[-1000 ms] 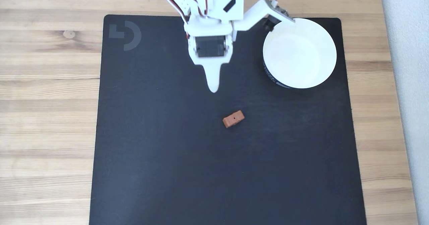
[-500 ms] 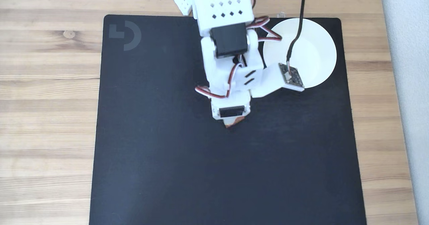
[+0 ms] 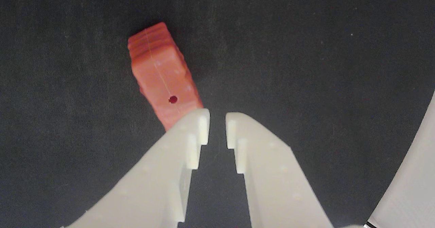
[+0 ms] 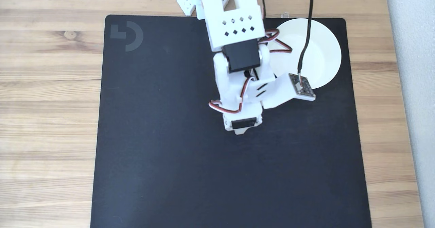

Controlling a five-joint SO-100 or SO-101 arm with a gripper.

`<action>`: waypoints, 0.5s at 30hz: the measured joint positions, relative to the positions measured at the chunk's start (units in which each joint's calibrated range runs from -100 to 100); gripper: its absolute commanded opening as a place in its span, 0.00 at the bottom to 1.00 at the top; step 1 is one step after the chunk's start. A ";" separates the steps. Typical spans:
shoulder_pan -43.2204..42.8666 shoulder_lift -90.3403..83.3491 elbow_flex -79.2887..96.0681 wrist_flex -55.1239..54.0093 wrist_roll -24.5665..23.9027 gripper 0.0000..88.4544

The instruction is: Pick up the toy and place it on the plate

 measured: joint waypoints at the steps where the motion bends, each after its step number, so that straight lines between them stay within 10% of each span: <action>1: 0.00 0.00 0.00 0.42 -0.10 0.03; 15: 0.00 0.17 -6.90 9.54 -0.21 0.03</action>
